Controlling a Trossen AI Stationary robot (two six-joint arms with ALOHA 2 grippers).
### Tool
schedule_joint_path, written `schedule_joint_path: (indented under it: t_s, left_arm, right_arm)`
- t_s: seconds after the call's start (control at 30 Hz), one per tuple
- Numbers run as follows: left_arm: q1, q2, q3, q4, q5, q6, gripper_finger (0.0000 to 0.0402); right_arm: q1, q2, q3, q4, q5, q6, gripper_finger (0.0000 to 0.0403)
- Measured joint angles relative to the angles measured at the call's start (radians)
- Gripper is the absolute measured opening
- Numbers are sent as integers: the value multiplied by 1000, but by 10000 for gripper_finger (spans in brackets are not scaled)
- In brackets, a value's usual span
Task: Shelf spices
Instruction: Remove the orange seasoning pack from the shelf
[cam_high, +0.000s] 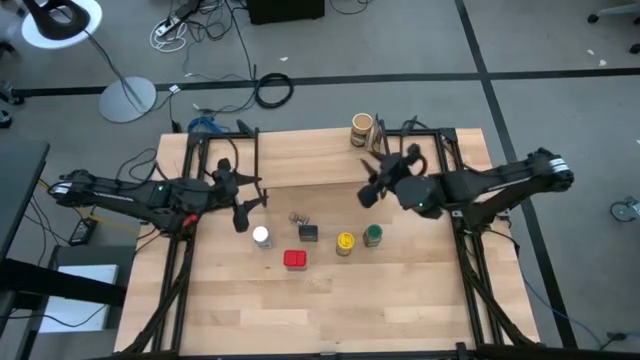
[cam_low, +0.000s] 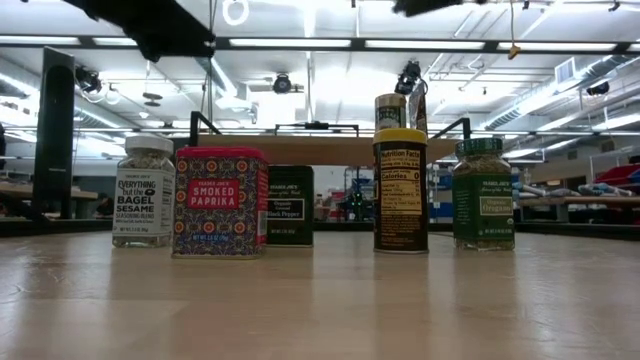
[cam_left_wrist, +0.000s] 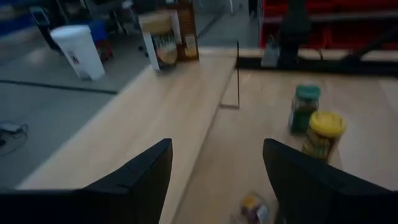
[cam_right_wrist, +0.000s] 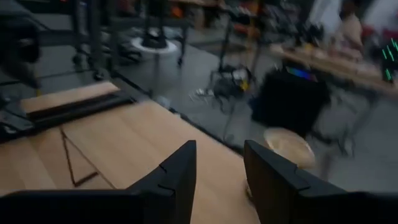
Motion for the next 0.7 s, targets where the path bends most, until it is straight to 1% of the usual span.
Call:
schedule_joint_path:
  t_s: [0.07,0.17,0.27,0.47,0.6,0.7]
  left_arm:
    - [0,1,0,-20,1,-10,257]
    - [0,14,0,-6,-14,-10,257]
    - [0,21,0,-19,-5,-3,257]
    - [-1,35,0,-59,11,-10,257]
    - [-1,42,0,-64,32,-13,257]
    - [-1,45,0,-71,34,-14,257]
  right_arm:
    - [0,-16,0,-115,37,112,132]
    - [-10,-28,0,-237,83,239,132]
    - [-43,-17,-2,-297,53,319,132]
    - [-114,34,-41,-284,37,337,132]
    - [-154,77,-41,-288,70,334,134]
    - [-181,89,-41,-296,85,375,139]
